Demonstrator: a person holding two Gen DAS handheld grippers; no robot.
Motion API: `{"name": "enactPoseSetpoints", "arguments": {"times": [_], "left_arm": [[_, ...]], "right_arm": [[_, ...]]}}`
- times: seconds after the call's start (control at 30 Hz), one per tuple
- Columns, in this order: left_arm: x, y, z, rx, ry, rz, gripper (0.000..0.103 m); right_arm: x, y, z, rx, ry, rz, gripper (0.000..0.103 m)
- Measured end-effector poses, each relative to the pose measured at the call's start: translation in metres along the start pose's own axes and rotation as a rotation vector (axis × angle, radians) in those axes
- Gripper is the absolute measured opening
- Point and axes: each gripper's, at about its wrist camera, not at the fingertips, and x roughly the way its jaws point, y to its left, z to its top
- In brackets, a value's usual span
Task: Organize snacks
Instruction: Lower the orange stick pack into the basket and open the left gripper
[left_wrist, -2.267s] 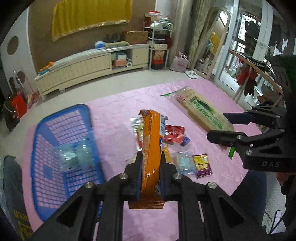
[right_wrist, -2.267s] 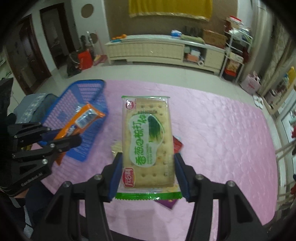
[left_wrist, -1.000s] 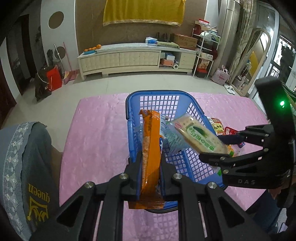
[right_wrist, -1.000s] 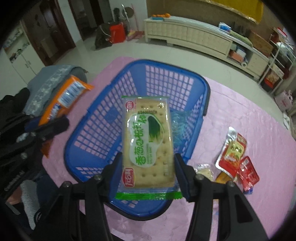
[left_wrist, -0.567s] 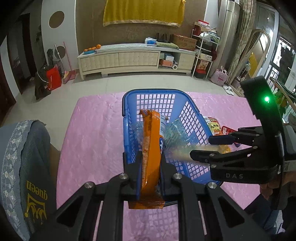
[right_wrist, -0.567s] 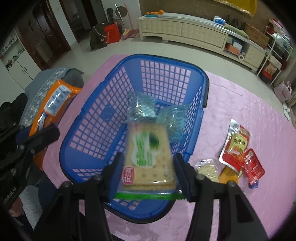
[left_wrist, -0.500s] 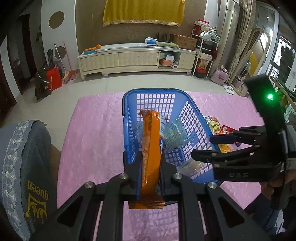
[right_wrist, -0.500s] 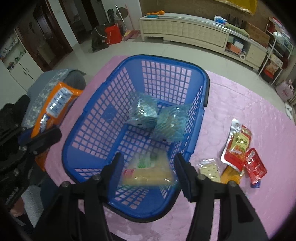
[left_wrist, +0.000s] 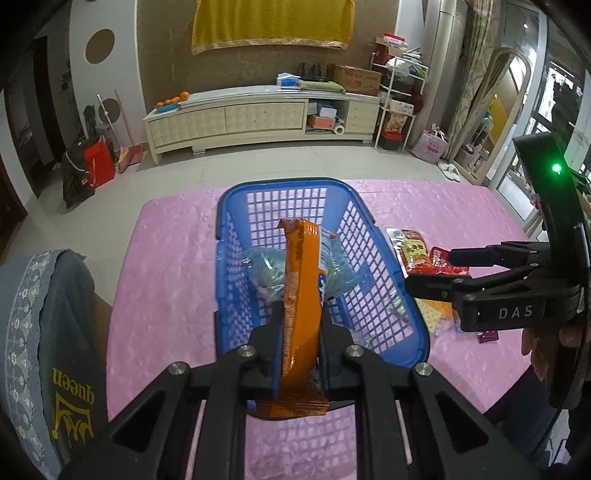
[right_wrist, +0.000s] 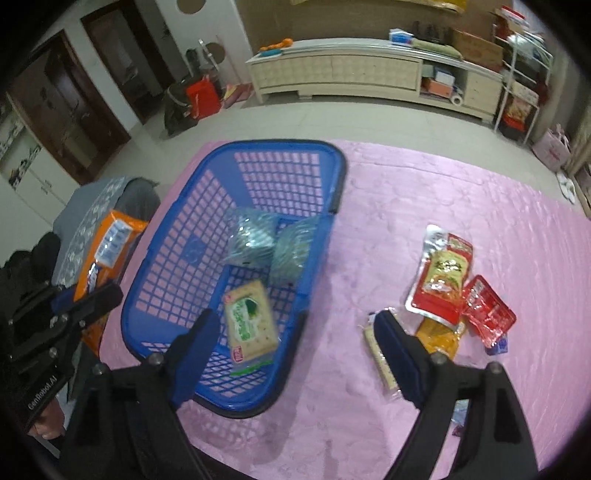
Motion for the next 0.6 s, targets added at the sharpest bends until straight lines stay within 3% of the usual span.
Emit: {"name": "enactPoseSetpoints", "arguments": {"times": [0.5,0.6], "left_arm": [[0.040,-0.008,0.027,0.039,0.046,-0.020,0.014],[0.053,-0.007,0.035,0.035,0.061,-0.021,0.014]], "right_arm": [[0.012,-0.026,0.025,-0.018,-0.032,-0.057,0.095],[0.017,-0.031,0.032,-0.016,-0.040,-0.066,0.100]]}}
